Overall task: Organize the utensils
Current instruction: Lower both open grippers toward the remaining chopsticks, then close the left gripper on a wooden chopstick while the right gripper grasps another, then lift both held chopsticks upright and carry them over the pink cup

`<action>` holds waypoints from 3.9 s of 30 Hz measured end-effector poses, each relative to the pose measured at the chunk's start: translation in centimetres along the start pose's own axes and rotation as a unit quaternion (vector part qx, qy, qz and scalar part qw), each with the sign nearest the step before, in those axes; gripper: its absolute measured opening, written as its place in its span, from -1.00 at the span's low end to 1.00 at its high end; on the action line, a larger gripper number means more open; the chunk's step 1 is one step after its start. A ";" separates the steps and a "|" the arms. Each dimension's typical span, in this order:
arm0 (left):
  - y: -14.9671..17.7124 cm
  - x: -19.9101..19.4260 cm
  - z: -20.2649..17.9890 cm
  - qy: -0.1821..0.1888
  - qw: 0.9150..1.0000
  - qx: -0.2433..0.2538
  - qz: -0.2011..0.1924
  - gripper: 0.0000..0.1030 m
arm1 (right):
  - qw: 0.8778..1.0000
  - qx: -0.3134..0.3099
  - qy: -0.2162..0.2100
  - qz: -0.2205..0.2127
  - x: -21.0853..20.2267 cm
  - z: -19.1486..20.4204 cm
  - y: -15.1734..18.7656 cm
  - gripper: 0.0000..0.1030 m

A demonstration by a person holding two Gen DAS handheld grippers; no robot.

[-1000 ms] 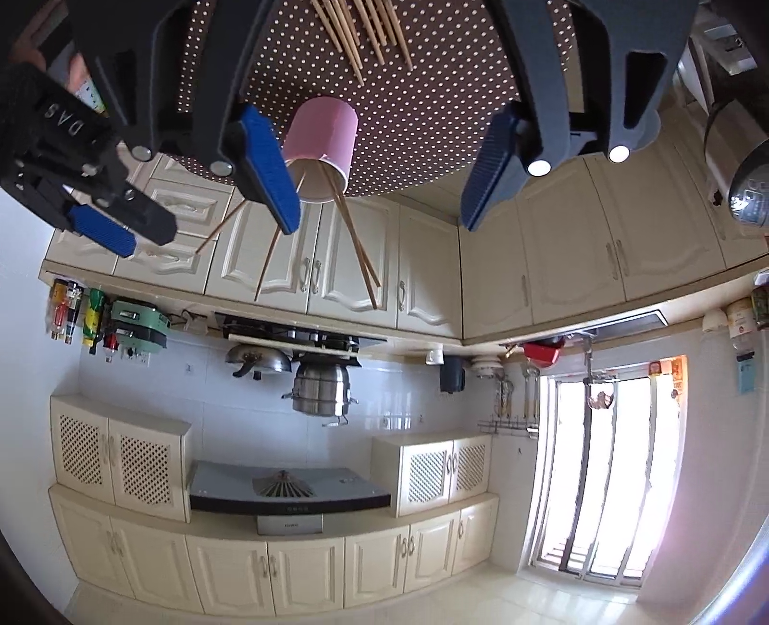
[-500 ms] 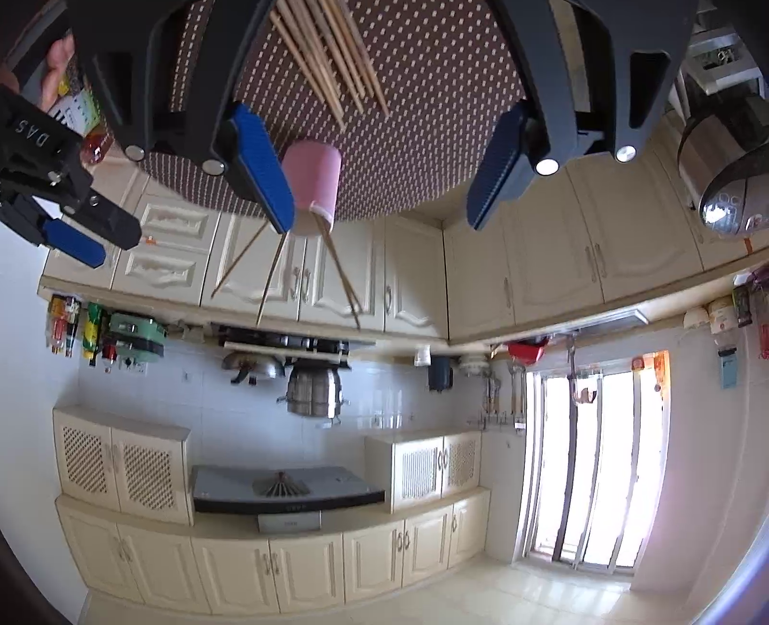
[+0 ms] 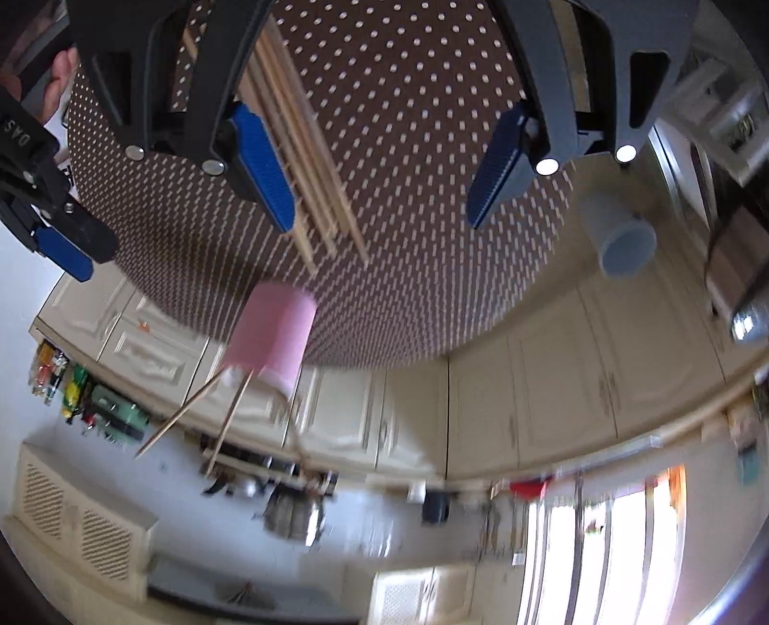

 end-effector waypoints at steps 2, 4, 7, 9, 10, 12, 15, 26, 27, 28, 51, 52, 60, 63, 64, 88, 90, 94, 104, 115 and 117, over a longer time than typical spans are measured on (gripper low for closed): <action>1.2 1.7 0.7 0.013 0.999 -0.020 0.033 0.41 | 1.000 0.001 -0.001 0.019 0.8 0.0 0.9 0.35; 2.1 3.1 1.1 0.021 0.998 -0.033 0.058 0.41 | 0.999 0.001 -0.003 0.034 1.4 0.2 1.8 0.35; 3.2 4.7 0.9 0.043 0.994 -0.049 0.083 0.26 | 0.998 -0.002 -0.008 0.056 2.3 0.5 2.9 0.35; 3.7 5.5 -0.3 0.061 0.992 -0.052 0.093 0.24 | 0.998 -0.002 -0.011 0.070 2.8 0.6 3.5 0.35; 3.9 5.9 -0.7 0.066 0.992 -0.050 0.098 0.23 | 0.997 -0.002 -0.011 0.074 3.1 0.7 3.8 0.35; 4.2 6.9 -1.2 0.064 0.991 -0.046 0.107 0.23 | 0.997 0.000 -0.013 0.081 3.4 0.7 4.2 0.35; 4.5 8.3 -1.7 0.032 0.992 -0.029 0.123 0.23 | 0.996 0.001 -0.013 0.087 3.6 0.6 4.5 0.35; 4.1 9.6 -3.4 -0.012 0.993 0.013 0.120 0.23 | 0.995 0.014 -0.015 0.096 4.5 -0.6 4.7 0.35; 4.0 9.7 -3.3 -0.012 0.992 0.014 0.121 0.23 | 0.995 0.015 -0.015 0.098 4.6 -0.7 4.8 0.35; 4.0 9.7 -3.4 -0.013 0.992 0.017 0.122 0.23 | 0.995 0.015 -0.016 0.099 4.7 -0.7 4.8 0.35; 2.0 11.5 -2.6 0.010 0.991 0.036 0.128 -0.40 | 0.987 -0.017 -0.017 0.156 8.0 0.7 5.5 0.36; 2.3 11.6 -2.4 0.000 0.991 0.042 0.127 -0.57 | 0.987 -0.017 -0.018 0.161 8.3 0.8 5.6 0.35; 2.3 11.6 -1.3 0.005 0.991 0.029 0.128 -0.60 | 0.981 -0.033 -0.014 0.193 10.7 1.7 5.4 0.35; 2.0 11.8 -0.8 0.012 0.991 0.024 0.132 -0.60 | 0.975 -0.048 -0.002 0.215 12.0 1.9 5.5 0.01; 1.9 11.8 -0.7 0.015 0.991 0.020 0.134 -0.60 | 0.974 -0.049 -0.004 0.222 12.2 2.0 5.6 -0.16; -2.3 15.4 0.8 0.040 0.988 -0.031 0.144 -0.89 | 0.956 -0.042 -0.042 0.288 15.3 3.1 4.1 -0.90; -2.9 14.6 0.5 0.046 0.990 -0.030 0.131 -0.89 | 0.958 -0.030 -0.050 0.279 14.4 2.5 3.5 -0.90; -3.8 11.7 -0.1 0.064 0.993 -0.024 0.099 -0.89 | 0.968 -0.009 -0.067 0.240 12.1 1.7 1.0 -0.90; -8.6 3.2 -3.1 0.087 0.996 0.005 0.005 -0.89 | 0.988 -0.003 -0.091 0.124 5.0 2.0 -5.6 -0.90; -10.1 -2.5 -6.7 0.089 0.993 0.049 -0.061 -0.88 | 0.993 -0.011 -0.100 0.064 1.3 2.7 -8.1 -0.89; -10.3 -3.4 -7.2 0.083 0.992 0.058 -0.075 -0.88 | 0.994 -0.010 -0.099 0.055 1.1 2.5 -8.4 -0.89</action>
Point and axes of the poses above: each gripper's, at about its wrist camera, not at the fingertips, and x roughly the way its jaws point, z to its left, y to its underside, the point moved 7 cm from there along x, roughly the way its jaws point, and after that the axes turned 3 degrees about x, right-handed, at the moved point
